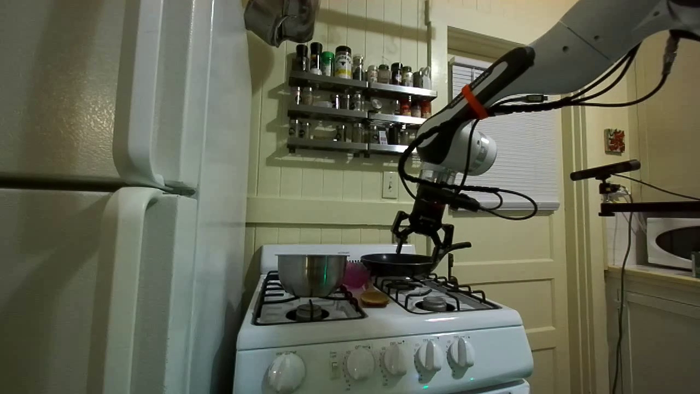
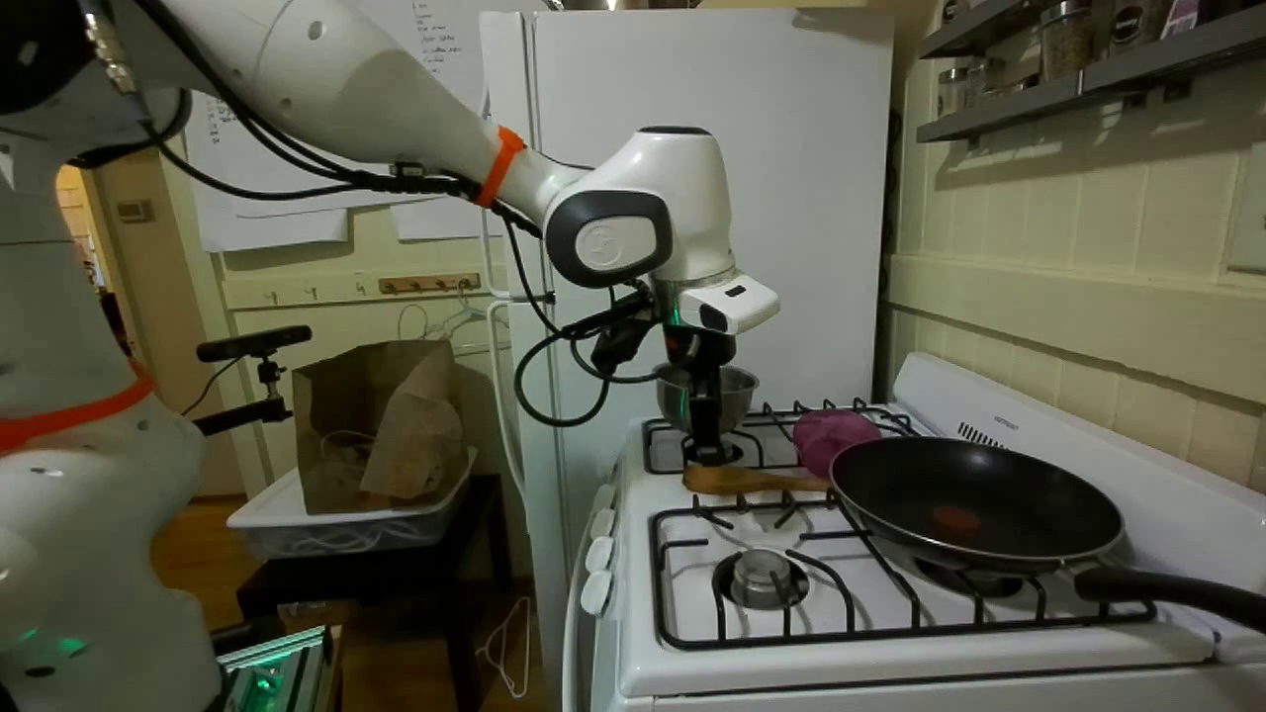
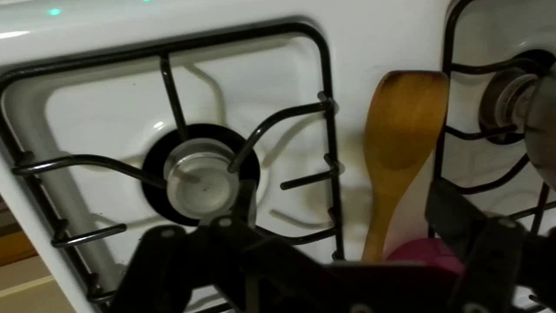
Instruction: Use the cooking stick to stir the contents of the black pan
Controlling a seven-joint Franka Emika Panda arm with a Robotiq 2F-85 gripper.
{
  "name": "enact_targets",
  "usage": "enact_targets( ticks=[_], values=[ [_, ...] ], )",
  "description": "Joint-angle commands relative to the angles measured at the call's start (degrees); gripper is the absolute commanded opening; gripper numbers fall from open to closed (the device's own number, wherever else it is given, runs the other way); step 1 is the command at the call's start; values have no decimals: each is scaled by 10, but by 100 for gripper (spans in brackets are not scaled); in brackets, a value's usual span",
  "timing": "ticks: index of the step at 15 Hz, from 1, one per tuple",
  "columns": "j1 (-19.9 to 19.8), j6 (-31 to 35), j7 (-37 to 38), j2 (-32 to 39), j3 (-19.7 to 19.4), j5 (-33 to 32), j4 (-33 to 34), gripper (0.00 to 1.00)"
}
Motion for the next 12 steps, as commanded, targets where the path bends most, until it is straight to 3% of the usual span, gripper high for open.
enact_targets(
  ticks=[1, 6, 7, 12],
  values=[
    [16, 5, 46, 74, 9, -14, 65, 100],
    [37, 61, 112, 128, 7, -34, 94, 100],
    [34, 41, 84, 108, 4, -25, 81, 100],
    [38, 55, 96, 125, 3, -25, 90, 100]
  ],
)
